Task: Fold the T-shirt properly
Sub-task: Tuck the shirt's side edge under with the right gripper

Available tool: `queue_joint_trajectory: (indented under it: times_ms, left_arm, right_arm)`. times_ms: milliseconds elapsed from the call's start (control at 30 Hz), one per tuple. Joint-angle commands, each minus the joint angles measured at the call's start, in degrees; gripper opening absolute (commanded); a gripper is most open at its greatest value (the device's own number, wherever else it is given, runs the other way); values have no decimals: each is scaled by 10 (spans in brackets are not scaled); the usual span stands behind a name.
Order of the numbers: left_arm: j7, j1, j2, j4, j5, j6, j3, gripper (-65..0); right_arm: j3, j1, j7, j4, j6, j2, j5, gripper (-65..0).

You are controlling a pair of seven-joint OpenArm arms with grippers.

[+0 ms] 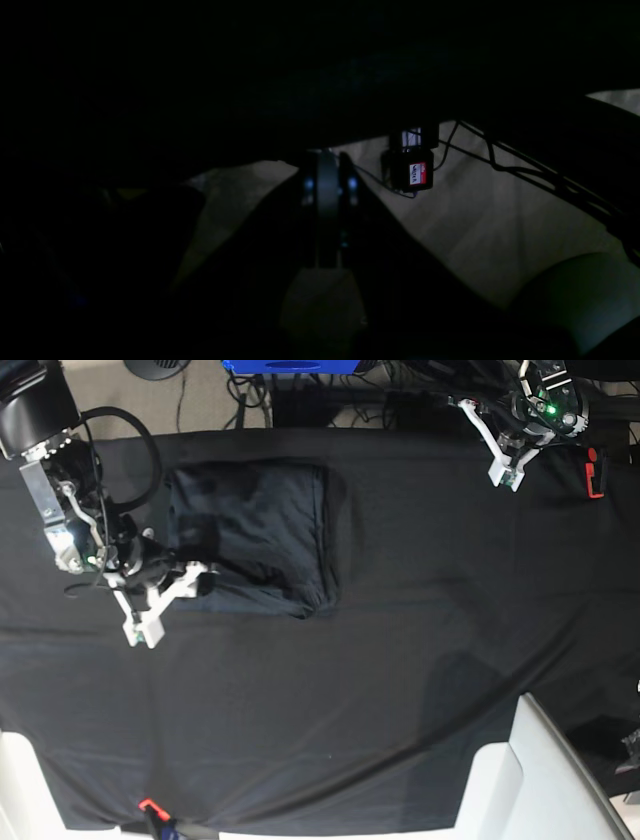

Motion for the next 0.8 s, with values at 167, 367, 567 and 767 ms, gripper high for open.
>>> queue_joint_trajectory:
  times_ms: [167,367,567,767]
  left_arm:
    - [-5,-11,-5,5,-2,-1,-3,-650]
    - [-5,-12,-4,5,-2,-1,-2,-650]
    - [-5,-12,-4,5,-2,-1,-2,-650]
    - [-5,-12,-4,5,-2,-1,-1,-650]
  right_arm:
    - [6,10,5,6,5,3,2,-587]
    - [7,16,6,8,5,5,2,-597]
    - [7,19,8,12,5,6,2,-648]
    - [7,27,9,13,5,6,2,-648]
